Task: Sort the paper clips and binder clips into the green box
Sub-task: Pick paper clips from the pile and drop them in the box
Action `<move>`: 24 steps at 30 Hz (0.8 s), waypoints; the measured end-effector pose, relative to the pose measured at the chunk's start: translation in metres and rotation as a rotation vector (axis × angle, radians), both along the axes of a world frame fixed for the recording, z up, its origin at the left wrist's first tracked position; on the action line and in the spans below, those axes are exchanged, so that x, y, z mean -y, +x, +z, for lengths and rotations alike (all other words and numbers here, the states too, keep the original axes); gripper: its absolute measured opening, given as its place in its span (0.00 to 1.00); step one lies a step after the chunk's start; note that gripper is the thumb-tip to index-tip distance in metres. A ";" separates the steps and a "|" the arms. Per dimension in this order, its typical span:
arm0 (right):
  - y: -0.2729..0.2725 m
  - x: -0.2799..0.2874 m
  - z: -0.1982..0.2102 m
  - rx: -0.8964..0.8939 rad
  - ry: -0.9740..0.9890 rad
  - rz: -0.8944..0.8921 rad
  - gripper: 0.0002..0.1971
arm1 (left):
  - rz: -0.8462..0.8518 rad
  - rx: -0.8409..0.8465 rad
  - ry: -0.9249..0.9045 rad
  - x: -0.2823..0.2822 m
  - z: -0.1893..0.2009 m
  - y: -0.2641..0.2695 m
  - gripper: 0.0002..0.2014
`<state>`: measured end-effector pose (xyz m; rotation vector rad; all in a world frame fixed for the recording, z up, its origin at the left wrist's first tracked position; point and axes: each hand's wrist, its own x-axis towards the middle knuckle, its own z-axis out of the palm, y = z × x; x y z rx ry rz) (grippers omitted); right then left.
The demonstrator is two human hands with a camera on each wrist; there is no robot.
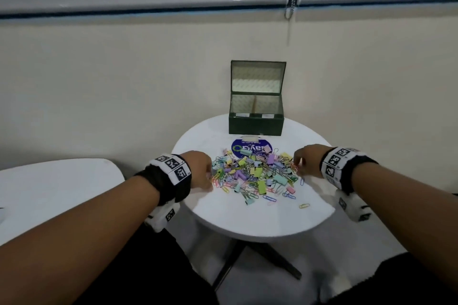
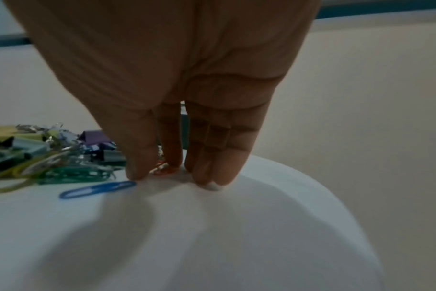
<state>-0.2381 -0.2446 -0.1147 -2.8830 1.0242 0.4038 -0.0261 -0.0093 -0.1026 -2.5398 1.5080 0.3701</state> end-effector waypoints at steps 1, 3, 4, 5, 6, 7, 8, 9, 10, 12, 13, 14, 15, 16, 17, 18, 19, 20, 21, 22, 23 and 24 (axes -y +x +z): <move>0.001 0.001 0.001 -0.001 0.013 -0.008 0.13 | -0.010 0.002 -0.014 0.003 -0.001 -0.002 0.19; 0.004 0.002 0.001 0.005 0.043 -0.017 0.11 | -0.037 -0.009 -0.039 0.005 -0.001 -0.007 0.13; 0.005 0.004 0.001 0.014 0.051 -0.016 0.10 | -0.063 -0.002 -0.048 0.007 -0.001 -0.009 0.11; 0.007 0.006 0.002 0.017 0.064 -0.011 0.08 | -0.091 0.004 -0.055 0.010 -0.001 -0.008 0.09; 0.009 0.009 0.001 0.017 0.078 -0.006 0.07 | -0.108 0.003 -0.055 0.013 -0.002 -0.007 0.06; 0.011 0.011 0.001 0.011 0.091 0.002 0.07 | -0.122 -0.004 -0.057 0.016 -0.002 -0.006 0.05; 0.014 0.015 0.000 -0.001 0.102 0.013 0.07 | -0.130 -0.014 -0.056 0.019 -0.003 -0.005 0.06; 0.017 0.018 -0.001 -0.012 0.113 0.025 0.08 | -0.131 -0.032 -0.052 0.022 -0.003 -0.003 0.08; 0.019 0.021 -0.001 -0.014 0.127 0.032 0.08 | -0.118 -0.060 -0.049 0.024 -0.002 -0.001 0.09; 0.025 0.025 -0.001 -0.001 0.158 0.042 0.08 | -0.066 -0.126 -0.058 0.027 0.001 0.008 0.09; 0.027 0.026 -0.001 0.010 0.174 0.050 0.07 | -0.025 -0.172 -0.067 0.028 0.003 0.015 0.09; 0.028 0.028 -0.001 0.019 0.189 0.056 0.06 | 0.038 -0.250 -0.089 0.029 0.005 0.023 0.10; 0.029 0.030 -0.001 0.025 0.198 0.067 0.05 | 0.107 -0.358 -0.126 0.030 0.008 0.033 0.11; 0.029 0.032 0.000 0.027 0.209 0.071 0.05 | 0.168 -0.468 -0.164 0.030 0.011 0.042 0.11; 0.028 0.035 0.003 0.038 0.235 0.062 0.06 | 0.211 -0.563 -0.201 0.031 0.014 0.051 0.11; 0.028 0.039 0.009 0.065 0.281 0.037 0.07 | 0.237 -0.644 -0.237 0.032 0.018 0.058 0.11; 0.027 0.045 0.015 0.118 0.334 0.007 0.08 | 0.263 -0.732 -0.275 0.035 0.022 0.064 0.10; 0.027 0.051 0.022 0.190 0.386 -0.025 0.10 | 0.285 -0.816 -0.313 0.040 0.026 0.068 0.10; 0.028 0.058 0.030 0.274 0.440 -0.049 0.10 | 0.302 -0.891 -0.350 0.047 0.031 0.072 0.09; 0.031 0.064 0.039 0.359 0.491 -0.070 0.10 | 0.309 -0.946 -0.385 0.054 0.036 0.074 0.09; 0.035 0.071 0.047 0.440 0.536 -0.091 0.10 | 0.310 -0.991 -0.420 0.063 0.042 0.076 0.09; 0.042 0.077 0.054 0.513 0.567 -0.114 0.09 | 0.303 -1.024 -0.458 0.073 0.047 0.076 0.09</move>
